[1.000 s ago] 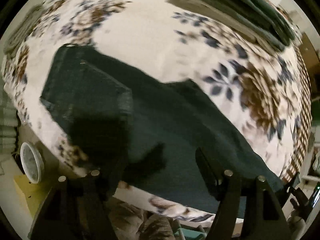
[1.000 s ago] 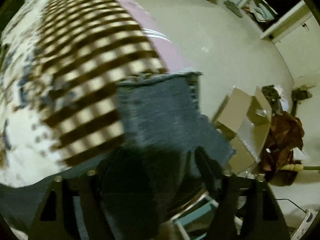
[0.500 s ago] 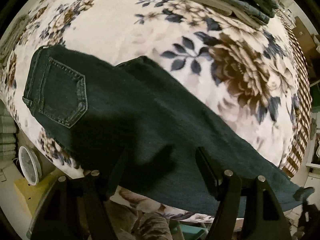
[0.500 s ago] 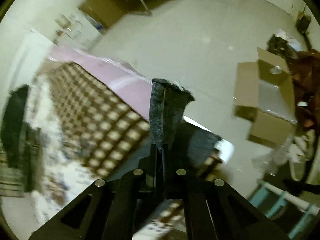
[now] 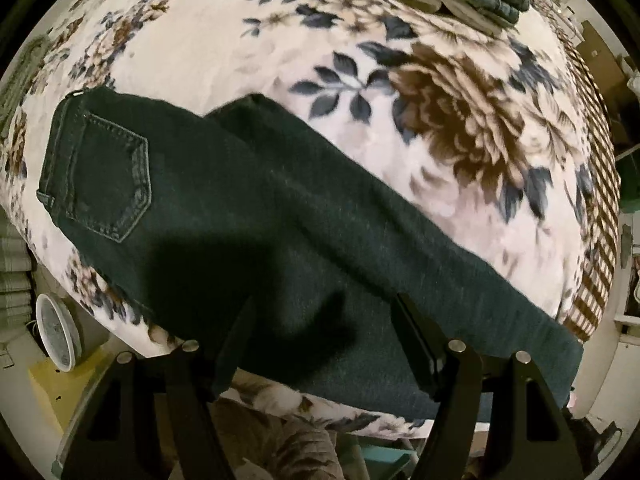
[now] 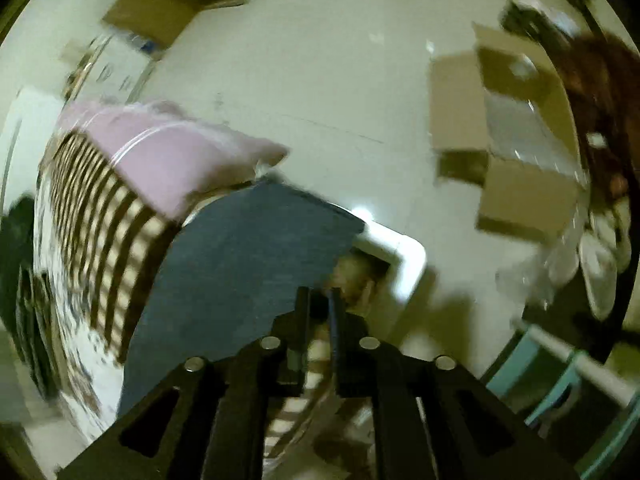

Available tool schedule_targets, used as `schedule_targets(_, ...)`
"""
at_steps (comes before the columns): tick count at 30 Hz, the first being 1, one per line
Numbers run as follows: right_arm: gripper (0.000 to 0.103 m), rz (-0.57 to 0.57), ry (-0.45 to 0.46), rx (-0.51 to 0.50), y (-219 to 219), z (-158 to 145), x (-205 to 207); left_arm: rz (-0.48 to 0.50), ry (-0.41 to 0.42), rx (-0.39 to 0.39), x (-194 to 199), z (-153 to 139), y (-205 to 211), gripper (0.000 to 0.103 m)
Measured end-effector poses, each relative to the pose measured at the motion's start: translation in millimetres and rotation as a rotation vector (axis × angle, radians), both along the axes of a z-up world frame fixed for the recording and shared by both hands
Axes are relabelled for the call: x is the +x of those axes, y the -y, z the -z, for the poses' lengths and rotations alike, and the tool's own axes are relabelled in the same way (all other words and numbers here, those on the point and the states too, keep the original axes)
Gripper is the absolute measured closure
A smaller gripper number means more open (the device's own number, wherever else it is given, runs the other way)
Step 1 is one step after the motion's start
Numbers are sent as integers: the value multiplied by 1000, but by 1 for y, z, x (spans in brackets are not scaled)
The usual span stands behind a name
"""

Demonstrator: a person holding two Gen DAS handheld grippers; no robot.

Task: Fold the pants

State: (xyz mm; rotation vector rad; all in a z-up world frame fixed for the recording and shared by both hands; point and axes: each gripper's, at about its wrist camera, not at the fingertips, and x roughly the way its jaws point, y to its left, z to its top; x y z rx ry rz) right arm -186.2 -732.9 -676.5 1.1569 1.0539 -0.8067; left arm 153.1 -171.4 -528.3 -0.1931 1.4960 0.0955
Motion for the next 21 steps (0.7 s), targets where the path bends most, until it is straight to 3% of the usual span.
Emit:
schedule_targets(1, 59, 31, 27, 6, 4, -2, -5, 5, -4, 0, -4, 1, 0, 35)
schedule_targets(3, 44, 78, 78, 0, 11, -11, -8, 12, -12, -1, -8, 5, 2, 35)
schedule_targets(6, 44, 80, 91, 18, 25, -13, 6, 8, -24, -2, -14, 13, 5, 35)
schedule_targets(8, 44, 76, 55, 82, 34, 1, 19, 4, -26, -5, -17, 15, 7, 35)
schedule_targets(9, 45, 86, 49, 103, 38, 6, 24, 4, -26, -6, -17, 16, 7, 35)
schedule_targets(11, 70, 80, 23, 120, 41, 22, 35, 4, -23, -9, -20, 16, 9, 35)
schedule_targets(12, 93, 63, 12, 115, 40, 24, 41, 1, -21, -11, -19, 17, 6, 35)
schedule_targets(13, 102, 23, -6, 67, 38, 19, 52, -4, -19, -15, -18, 17, 4, 35)
schedule_targets(16, 103, -45, -31, -118, 34, -8, 70, -34, -5, -25, -17, 17, -13, 35)
schedule_targets(20, 101, -98, -140, -40, 33, -6, 89, -124, -8, -62, -16, 21, -50, 35)
schedule_targets(21, 94, -148, -141, -28, 24, -13, 101, -146, -7, -65, -17, 21, -62, 35)
